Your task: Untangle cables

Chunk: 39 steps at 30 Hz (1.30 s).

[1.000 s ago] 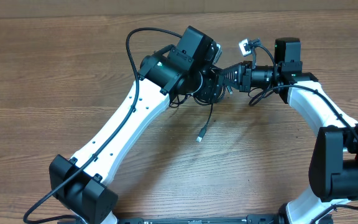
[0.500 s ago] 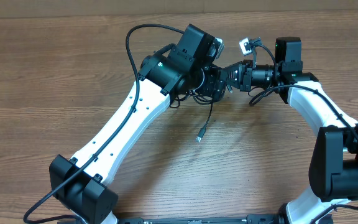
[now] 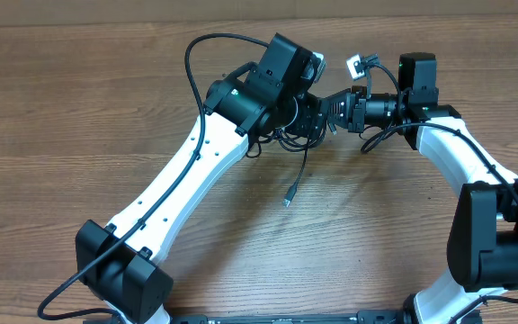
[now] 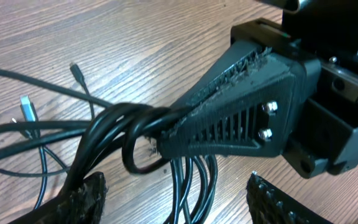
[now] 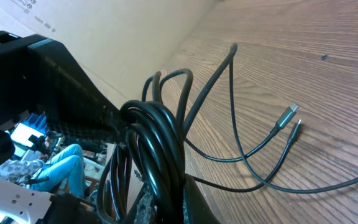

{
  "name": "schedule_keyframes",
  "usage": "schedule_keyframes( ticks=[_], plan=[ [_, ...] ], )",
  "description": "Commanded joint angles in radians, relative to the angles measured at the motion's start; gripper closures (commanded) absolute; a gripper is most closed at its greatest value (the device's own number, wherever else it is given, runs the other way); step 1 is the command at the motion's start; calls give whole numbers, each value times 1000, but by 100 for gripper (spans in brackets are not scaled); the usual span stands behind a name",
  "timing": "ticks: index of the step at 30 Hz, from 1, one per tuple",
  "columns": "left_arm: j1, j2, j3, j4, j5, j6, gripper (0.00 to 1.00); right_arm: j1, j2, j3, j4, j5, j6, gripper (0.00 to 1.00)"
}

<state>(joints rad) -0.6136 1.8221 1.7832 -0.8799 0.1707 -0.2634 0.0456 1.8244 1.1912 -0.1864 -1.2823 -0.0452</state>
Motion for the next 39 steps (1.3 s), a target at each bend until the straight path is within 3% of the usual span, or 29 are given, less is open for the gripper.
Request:
schedule_keyframes(
  ticks=[1, 17, 28, 39],
  plan=[
    [5, 20, 20, 24, -24, -3, 27, -2, -11, 28, 6, -95, -8, 96],
    [3, 22, 19, 47, -21, -3, 34, -2, -11, 29, 7, -111, -8, 96],
    [2, 22, 9, -6, -21, -5, 31, -2, -11, 28, 25, -111, -7, 96],
    [3, 22, -23, 56, -21, -7, 30, -2, -11, 28, 25, -126, -7, 96]
  ],
)
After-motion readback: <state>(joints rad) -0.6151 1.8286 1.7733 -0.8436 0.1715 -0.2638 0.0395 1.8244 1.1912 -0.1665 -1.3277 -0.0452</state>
